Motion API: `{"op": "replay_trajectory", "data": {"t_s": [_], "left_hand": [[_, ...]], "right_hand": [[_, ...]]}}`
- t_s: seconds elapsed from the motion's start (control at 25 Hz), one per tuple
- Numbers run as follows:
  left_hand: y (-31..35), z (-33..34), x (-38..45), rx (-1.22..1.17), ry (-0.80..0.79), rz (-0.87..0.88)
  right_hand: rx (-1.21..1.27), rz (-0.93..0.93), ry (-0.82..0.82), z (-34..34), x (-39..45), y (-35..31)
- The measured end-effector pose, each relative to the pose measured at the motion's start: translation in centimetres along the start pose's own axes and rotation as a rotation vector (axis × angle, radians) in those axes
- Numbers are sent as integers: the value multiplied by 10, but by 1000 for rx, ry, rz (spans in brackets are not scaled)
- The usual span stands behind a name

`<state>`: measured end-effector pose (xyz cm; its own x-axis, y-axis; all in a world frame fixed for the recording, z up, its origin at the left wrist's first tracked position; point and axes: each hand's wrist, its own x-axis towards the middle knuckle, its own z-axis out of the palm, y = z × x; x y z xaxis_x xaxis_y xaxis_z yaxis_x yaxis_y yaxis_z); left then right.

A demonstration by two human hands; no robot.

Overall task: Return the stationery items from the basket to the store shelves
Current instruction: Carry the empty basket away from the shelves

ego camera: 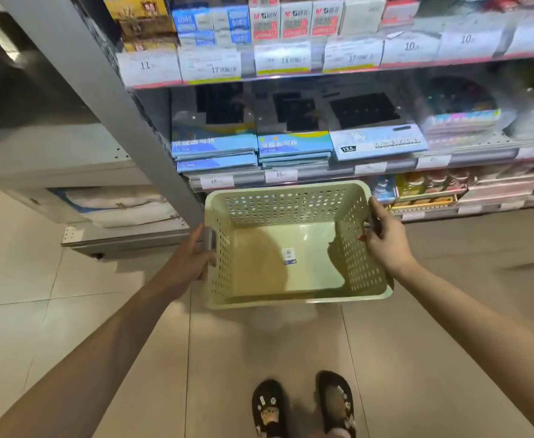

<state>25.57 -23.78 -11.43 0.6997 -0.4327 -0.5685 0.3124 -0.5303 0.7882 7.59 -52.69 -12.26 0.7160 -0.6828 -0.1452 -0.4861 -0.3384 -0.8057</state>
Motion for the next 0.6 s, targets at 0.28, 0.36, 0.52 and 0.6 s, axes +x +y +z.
{"op": "replay_trajectory", "data": {"t_s": [0.28, 0.36, 0.52, 0.6], "left_hand": [[-79, 24, 68, 45, 3, -55], [-103, 31, 92, 59, -3, -65], [-142, 41, 135, 81, -15, -98], [-161, 47, 158, 91, -33, -114]], "right_hand": [[92, 106, -53, 70, 16, 83], [111, 115, -59, 90, 27, 108], [140, 95, -83, 124, 52, 155], [149, 98, -96, 142, 65, 180]]}}
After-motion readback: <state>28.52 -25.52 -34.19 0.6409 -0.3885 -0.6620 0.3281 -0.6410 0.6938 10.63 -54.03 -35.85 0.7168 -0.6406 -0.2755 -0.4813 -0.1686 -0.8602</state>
